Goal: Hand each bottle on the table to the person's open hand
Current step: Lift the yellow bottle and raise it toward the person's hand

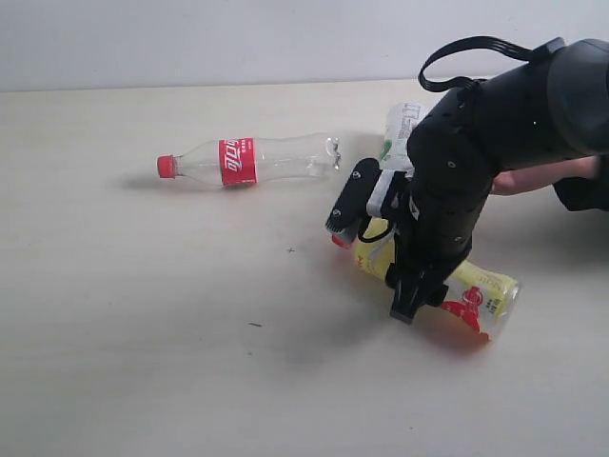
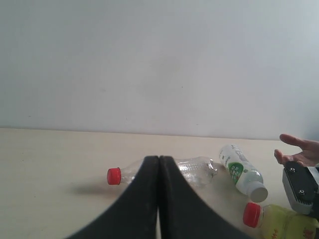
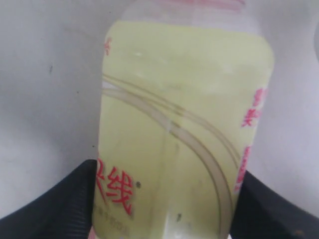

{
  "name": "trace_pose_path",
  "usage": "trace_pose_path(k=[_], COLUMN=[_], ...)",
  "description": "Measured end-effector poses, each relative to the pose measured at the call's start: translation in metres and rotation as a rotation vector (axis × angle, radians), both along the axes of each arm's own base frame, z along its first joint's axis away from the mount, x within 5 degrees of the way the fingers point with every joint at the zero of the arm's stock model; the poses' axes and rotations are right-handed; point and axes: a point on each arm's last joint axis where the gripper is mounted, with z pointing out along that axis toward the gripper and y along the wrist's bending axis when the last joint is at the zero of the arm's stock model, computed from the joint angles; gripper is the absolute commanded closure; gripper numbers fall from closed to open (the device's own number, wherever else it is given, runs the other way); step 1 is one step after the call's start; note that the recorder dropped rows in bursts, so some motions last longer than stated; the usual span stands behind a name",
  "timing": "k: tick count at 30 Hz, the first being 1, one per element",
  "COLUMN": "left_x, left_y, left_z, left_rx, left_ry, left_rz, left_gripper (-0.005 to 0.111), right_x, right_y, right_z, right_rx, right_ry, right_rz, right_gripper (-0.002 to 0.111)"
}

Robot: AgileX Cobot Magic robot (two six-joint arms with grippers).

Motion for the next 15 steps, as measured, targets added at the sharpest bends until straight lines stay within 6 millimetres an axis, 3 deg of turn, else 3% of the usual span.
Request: trace_pose_path(k=[2, 7, 15], left_x=[0.000, 0.000, 0.000], left_y=[0.000, 0.000, 0.000], left_z=[0.000, 0.000, 0.000], left_rx=[0.000, 0.000, 0.000], left_ry=[0.000, 0.000, 0.000], left_rz=[0.000, 0.000, 0.000], left_gripper=[0.107, 0.107, 0.107], right_x=[-0.001, -0.005, -0.034], right_y=[-0.001, -0.003, -0.015], right_z=[0.000, 0.007, 0.080], right_rx=[-0.009, -0.019, 0.111], right_ry=[0.008, 0.035, 0.027], right_rz=[-0.005, -0.042, -0.181], right_gripper=[0.108, 0.108, 0.108])
